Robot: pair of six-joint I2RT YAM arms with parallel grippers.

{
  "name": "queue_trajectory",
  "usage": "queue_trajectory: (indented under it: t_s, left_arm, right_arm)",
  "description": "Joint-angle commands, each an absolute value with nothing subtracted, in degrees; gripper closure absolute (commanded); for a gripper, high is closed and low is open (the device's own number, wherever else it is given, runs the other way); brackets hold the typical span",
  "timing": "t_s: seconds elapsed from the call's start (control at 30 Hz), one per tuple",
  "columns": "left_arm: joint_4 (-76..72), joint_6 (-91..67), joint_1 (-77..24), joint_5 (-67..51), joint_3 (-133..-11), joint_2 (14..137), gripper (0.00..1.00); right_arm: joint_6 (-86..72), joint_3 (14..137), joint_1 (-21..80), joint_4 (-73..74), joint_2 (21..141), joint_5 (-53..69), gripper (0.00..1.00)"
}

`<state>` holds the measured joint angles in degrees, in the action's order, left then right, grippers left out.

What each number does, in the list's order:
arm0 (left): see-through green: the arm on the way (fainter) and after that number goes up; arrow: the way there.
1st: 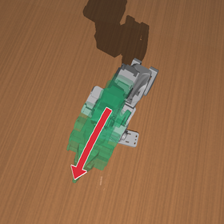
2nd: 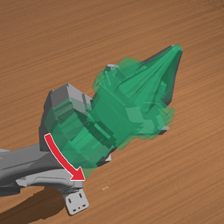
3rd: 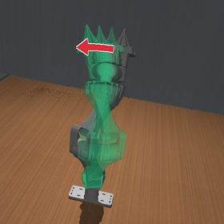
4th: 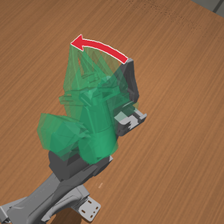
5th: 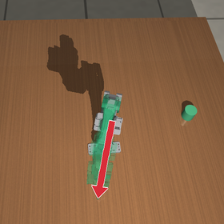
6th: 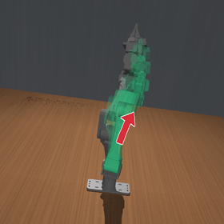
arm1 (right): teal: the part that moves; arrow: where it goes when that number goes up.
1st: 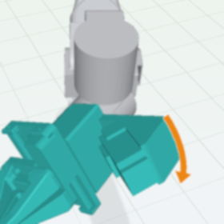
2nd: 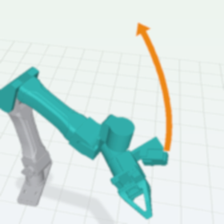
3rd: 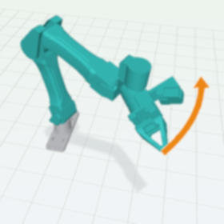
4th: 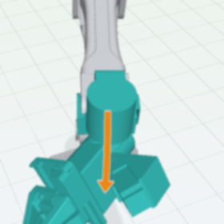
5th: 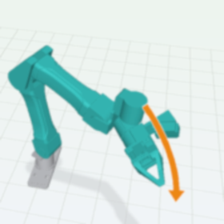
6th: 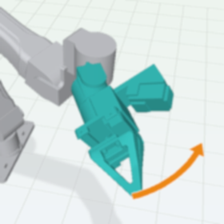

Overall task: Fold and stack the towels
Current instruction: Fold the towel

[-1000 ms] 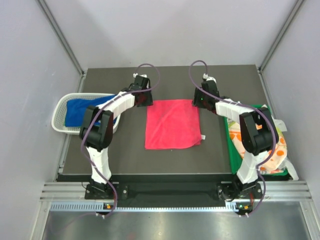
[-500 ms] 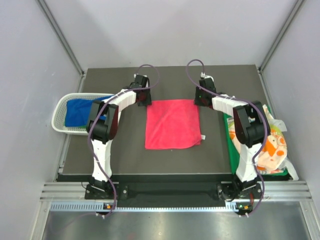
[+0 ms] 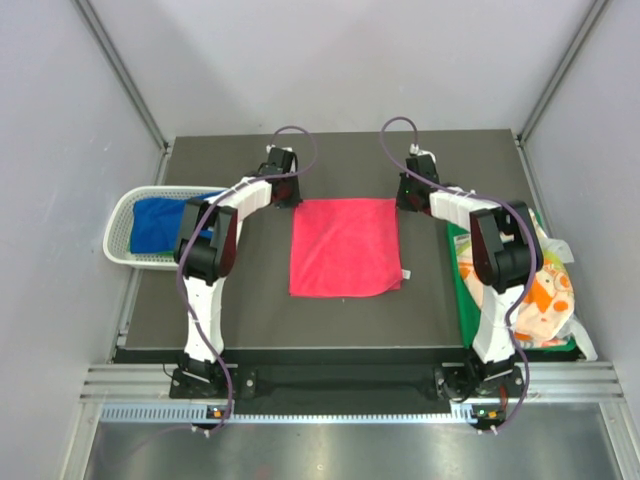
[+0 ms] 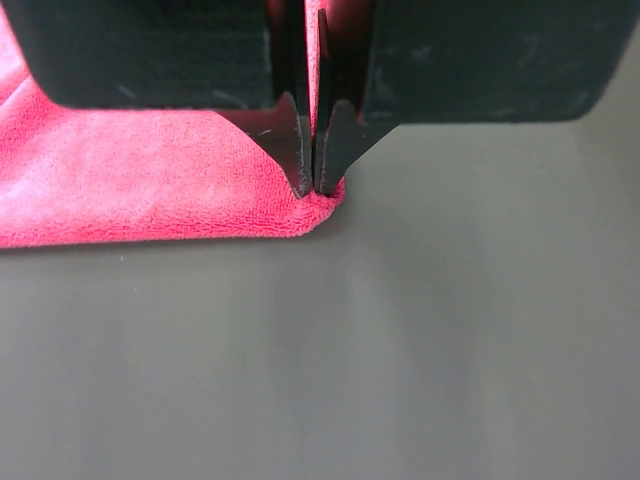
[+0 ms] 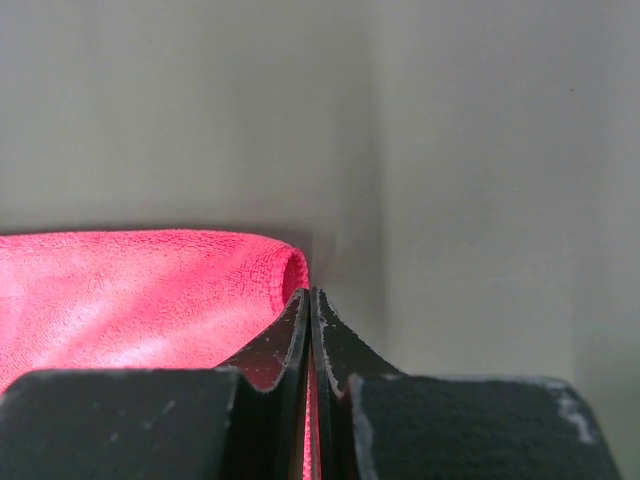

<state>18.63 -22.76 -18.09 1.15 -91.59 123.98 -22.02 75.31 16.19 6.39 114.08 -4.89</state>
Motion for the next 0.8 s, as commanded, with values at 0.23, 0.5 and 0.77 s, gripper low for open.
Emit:
queue_trajectory:
  t_s: [0.23,0.5,0.77]
  left_arm:
    - [13.45,-23.03,-16.44,0.26,-93.78,124.37,0.94]
    - [13.62,-22.5,-16.35,-1.49,-94.04,125.07,0.87]
    - [12.92,-23.03,-16.35,-0.62,-93.78,125.86,1.0]
  right_arm:
    - [-21.88,76.29,14.5,3.6,114.09,-3.69,0.89]
    - [-24.6,68.05,15.29,3.86,105.23,-3.34,0.71]
    - [-27.86,48.89,19.51,1.15,90.37,-4.66,0.67]
